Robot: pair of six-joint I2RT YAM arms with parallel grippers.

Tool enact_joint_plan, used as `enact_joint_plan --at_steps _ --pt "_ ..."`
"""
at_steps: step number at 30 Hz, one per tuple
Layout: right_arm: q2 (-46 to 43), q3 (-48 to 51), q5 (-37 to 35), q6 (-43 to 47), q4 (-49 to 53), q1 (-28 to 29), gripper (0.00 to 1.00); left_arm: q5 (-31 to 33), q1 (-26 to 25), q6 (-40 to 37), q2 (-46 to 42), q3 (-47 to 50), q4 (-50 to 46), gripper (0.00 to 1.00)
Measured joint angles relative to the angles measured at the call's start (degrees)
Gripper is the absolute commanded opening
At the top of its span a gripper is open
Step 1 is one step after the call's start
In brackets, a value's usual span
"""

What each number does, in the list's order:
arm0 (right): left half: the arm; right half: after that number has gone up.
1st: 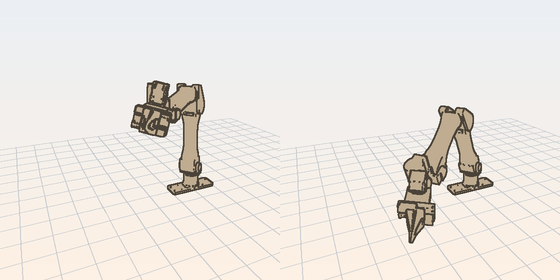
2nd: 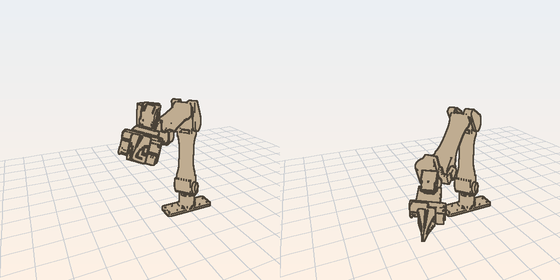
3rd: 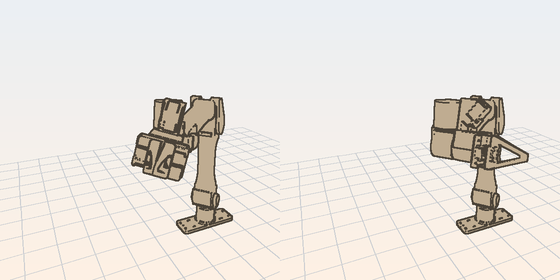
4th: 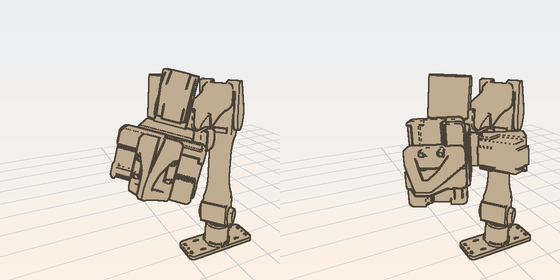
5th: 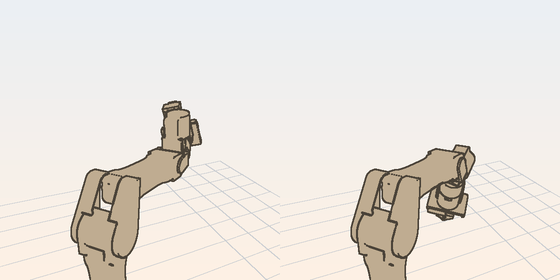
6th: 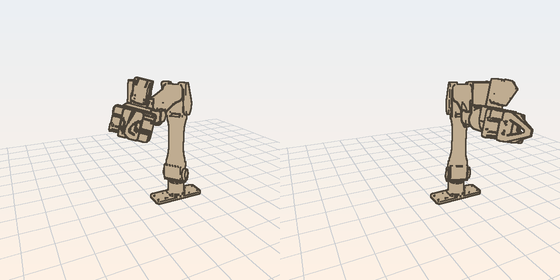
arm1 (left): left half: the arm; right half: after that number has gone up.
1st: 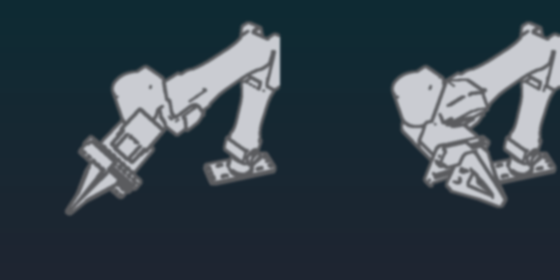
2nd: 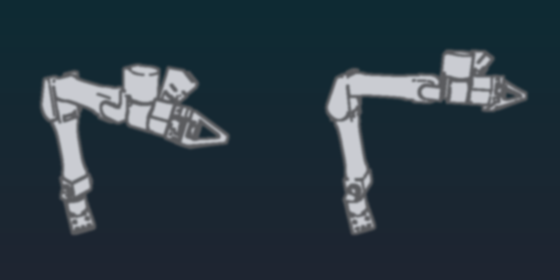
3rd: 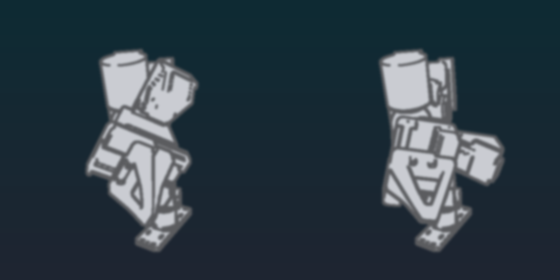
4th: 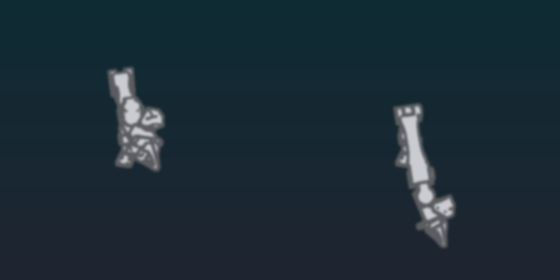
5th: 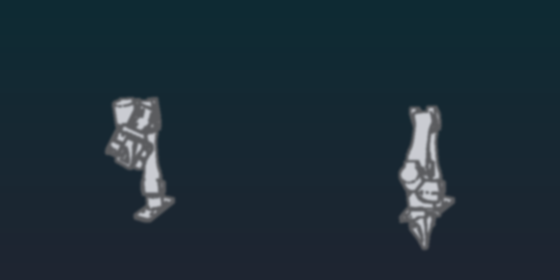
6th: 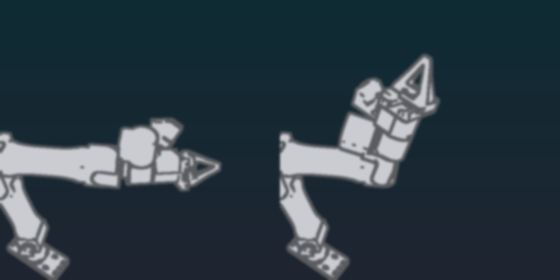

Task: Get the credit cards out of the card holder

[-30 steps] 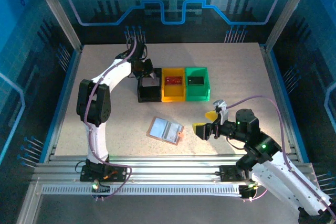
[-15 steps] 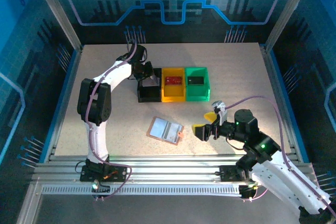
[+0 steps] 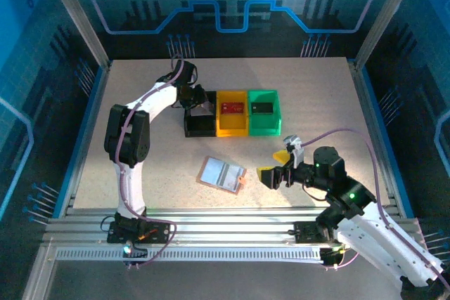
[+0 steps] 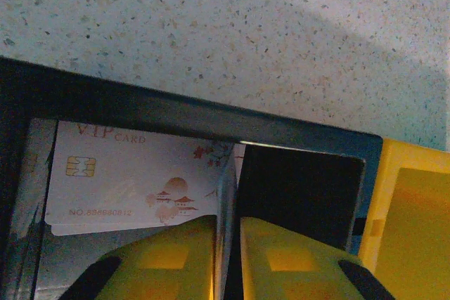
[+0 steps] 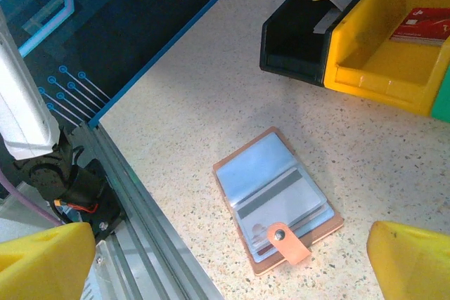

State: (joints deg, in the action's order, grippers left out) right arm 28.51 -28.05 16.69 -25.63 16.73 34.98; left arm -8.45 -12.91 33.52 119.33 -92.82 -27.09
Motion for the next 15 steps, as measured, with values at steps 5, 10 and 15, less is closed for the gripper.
enact_joint_plan --at_steps 5,10,15 --pt "0.2 0.0 0.0 0.0 0.0 0.0 1.0 0.0 0.0 0.0 0.0 0.0 0.0 0.18" --pt "0.3 0.0 -0.1 0.0 0.0 0.3 1.0 0.0 0.0 -0.6 0.0 -0.1 -0.5 0.19" --pt "0.4 0.0 -0.2 0.0 0.0 0.3 1.0 0.2 0.0 -0.9 0.0 -1.7 -2.4 0.21"
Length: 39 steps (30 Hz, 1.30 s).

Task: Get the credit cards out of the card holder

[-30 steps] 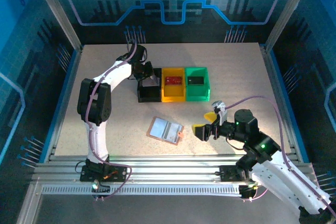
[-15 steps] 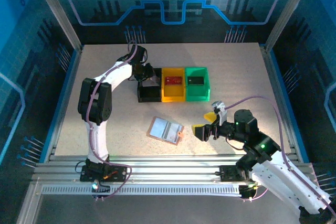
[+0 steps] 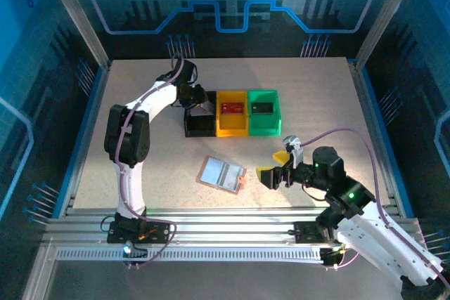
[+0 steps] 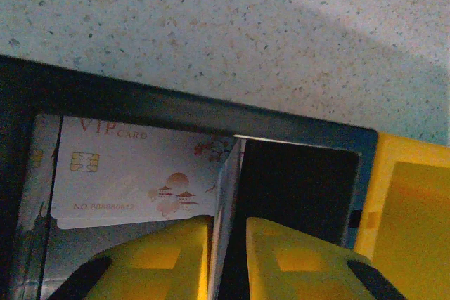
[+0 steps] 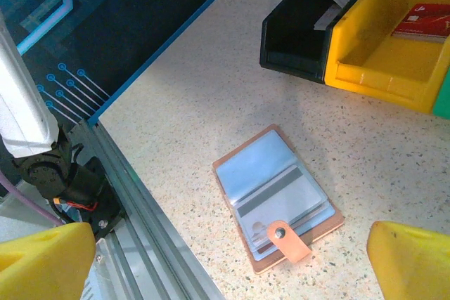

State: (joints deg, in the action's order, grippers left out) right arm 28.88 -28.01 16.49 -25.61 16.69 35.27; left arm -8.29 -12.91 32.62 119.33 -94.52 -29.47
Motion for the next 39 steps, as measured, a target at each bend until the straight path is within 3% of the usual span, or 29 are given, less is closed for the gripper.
enact_joint_plan --at_steps 18,24,27,32,37,39 --pt "0.5 0.0 0.0 0.0 0.1 0.3 1.0 3.1 0.0 -3.0 -0.4 -8.9 -7.8 0.22" --pt "3.5 -0.1 -1.1 0.0 1.2 0.5 0.99 3.1 -0.6 -2.1 -10.5 -0.9 -8.0 0.23" --pt "6.6 -0.4 -1.1 -0.3 2.3 0.6 0.93 3.1 -3.4 -1.0 -20.0 7.7 -7.5 0.24" --pt "13.4 -0.7 -1.6 -2.8 3.0 1.9 0.65 2.2 -12.7 3.0 -32.6 22.4 -4.0 0.24" --pt "20.8 -0.7 -2.9 -7.0 1.4 6.4 0.38 0.9 -17.6 9.1 -36.9 35.6 0.8 0.24" --pt "23.6 -0.7 -3.8 -8.8 0.2 8.7 0.33 0.9 -18.9 11.1 -37.2 38.9 2.4 0.24"
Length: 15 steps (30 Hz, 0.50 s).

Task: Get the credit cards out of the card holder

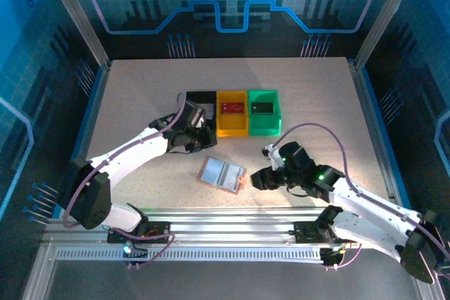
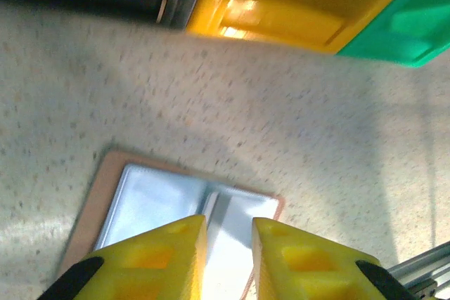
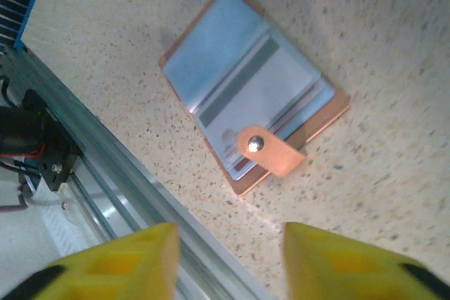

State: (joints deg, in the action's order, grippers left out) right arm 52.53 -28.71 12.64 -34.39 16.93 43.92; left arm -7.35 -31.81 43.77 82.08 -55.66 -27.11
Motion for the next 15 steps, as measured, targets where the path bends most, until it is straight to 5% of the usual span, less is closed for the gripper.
enact_joint_plan --at_steps 15 --pt "15.9 -4.3 -11.9 -14.6 -8.1 11.3 0.33 1.6 -5.6 9.1 -1.4 11.8 8.8 0.24"
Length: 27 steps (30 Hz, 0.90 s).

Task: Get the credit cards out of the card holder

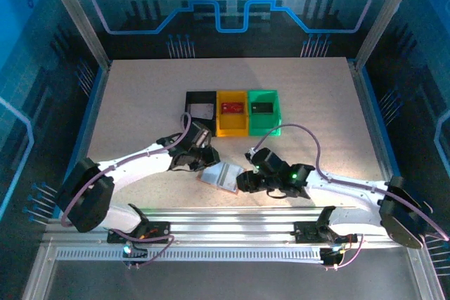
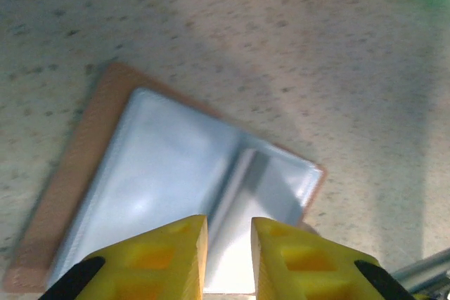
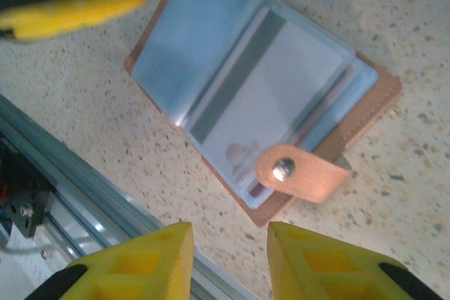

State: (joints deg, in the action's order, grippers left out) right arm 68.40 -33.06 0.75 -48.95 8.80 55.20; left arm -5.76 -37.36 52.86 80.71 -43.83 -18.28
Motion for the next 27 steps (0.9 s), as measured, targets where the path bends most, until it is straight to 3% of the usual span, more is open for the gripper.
enact_joint_plan --at_steps 11,27 --pt "8.8 -2.1 -3.3 -6.4 -4.1 0.3 0.27 0.5 0.0 2.8 -0.9 6.8 4.1 0.24" --pt "15.7 -4.3 -4.0 -8.1 -5.8 0.2 0.25 1.0 -0.1 4.2 -0.9 11.8 9.6 0.23"
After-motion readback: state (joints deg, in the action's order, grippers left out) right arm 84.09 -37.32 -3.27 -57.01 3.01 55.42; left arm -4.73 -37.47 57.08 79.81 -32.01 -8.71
